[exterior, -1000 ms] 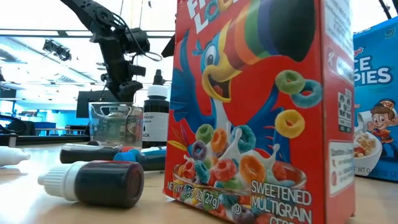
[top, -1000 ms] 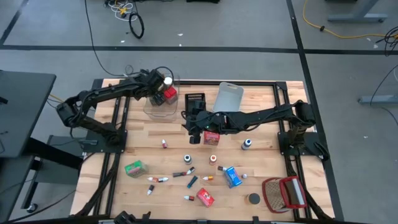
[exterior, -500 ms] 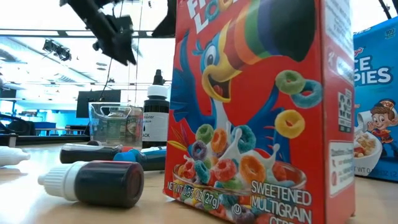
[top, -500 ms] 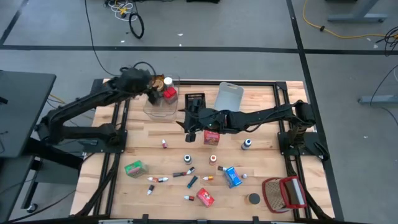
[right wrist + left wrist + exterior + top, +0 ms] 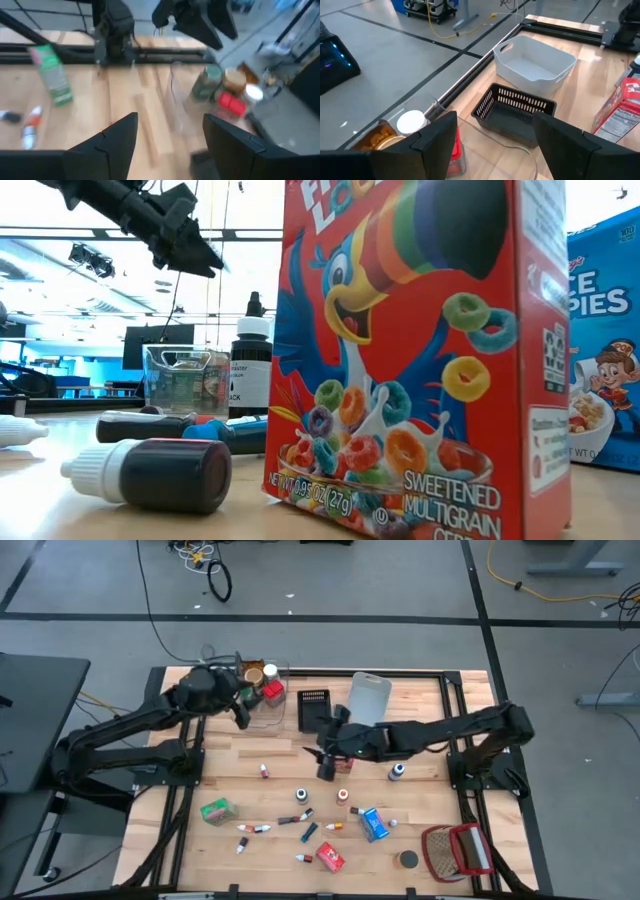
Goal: Pick & Place Kitchen Items
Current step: Put the black seasoning bottle into the transparent bin
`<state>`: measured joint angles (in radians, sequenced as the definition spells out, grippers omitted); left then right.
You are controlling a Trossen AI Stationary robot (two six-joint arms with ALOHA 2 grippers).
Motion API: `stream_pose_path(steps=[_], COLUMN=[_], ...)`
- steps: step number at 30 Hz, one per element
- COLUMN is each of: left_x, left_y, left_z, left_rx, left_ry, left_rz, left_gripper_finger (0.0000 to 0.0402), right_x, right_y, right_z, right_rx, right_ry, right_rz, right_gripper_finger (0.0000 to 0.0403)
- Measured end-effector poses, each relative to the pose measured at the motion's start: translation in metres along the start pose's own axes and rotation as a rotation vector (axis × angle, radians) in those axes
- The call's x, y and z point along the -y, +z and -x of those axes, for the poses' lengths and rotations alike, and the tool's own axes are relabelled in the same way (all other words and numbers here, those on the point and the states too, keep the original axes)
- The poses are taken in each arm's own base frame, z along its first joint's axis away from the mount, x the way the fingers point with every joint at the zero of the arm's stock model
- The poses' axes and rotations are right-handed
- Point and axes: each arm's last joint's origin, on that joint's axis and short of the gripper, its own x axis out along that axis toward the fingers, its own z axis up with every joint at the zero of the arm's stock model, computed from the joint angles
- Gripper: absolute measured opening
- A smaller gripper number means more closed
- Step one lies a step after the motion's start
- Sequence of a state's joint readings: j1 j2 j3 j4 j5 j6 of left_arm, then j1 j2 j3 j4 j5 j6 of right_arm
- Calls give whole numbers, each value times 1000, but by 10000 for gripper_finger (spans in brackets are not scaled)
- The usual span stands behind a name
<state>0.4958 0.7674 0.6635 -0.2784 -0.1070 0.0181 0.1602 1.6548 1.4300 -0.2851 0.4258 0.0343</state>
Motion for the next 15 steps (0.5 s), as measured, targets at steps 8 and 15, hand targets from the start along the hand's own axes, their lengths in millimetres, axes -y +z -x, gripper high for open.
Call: stream_pose_path(steps=[8,15], left_x=[0,0], left_y=[-3,-3], left_z=[-2,-2], left_rx=[-6,-7], left_ry=[3,-5], left_rz=[3,67], left_gripper_finger=[267,269], right_x=[-17,-48], right_y=[-17,-26], right_z=[47,72], right_rx=[-297,-563], right_ry=[358,725], right_rz=[-146,-356], right_gripper_finger=[235,235])
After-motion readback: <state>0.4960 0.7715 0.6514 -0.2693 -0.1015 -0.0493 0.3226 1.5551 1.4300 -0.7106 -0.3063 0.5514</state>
